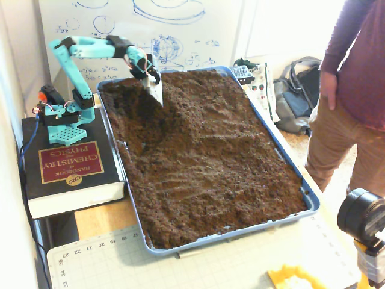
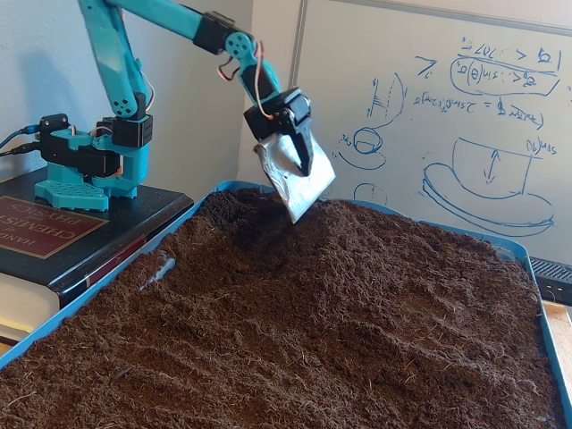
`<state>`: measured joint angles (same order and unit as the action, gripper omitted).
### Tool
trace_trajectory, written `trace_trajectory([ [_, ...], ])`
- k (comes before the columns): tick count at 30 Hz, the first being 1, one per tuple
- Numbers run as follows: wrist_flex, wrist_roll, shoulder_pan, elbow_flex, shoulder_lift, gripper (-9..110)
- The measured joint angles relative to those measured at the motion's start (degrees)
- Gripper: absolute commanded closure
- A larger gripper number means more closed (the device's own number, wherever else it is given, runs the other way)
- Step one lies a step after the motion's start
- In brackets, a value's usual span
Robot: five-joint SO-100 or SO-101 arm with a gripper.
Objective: Build a berm.
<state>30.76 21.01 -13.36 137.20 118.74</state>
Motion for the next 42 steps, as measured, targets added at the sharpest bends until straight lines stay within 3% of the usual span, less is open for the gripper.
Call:
trace_trajectory([
  [8, 0.0, -23.12, 13.1, 20.65, 12.39, 101],
  [14, 0.0, -44.56, 26.02, 23.73, 12.83, 101],
  [21, -0.79, -61.0, 34.89, 23.73, -1.67, 101],
  [33, -1.41, -63.28, 36.3, 1.49, -32.87, 101],
  [42, -1.23, -46.93, 31.9, -5.63, -36.91, 101],
])
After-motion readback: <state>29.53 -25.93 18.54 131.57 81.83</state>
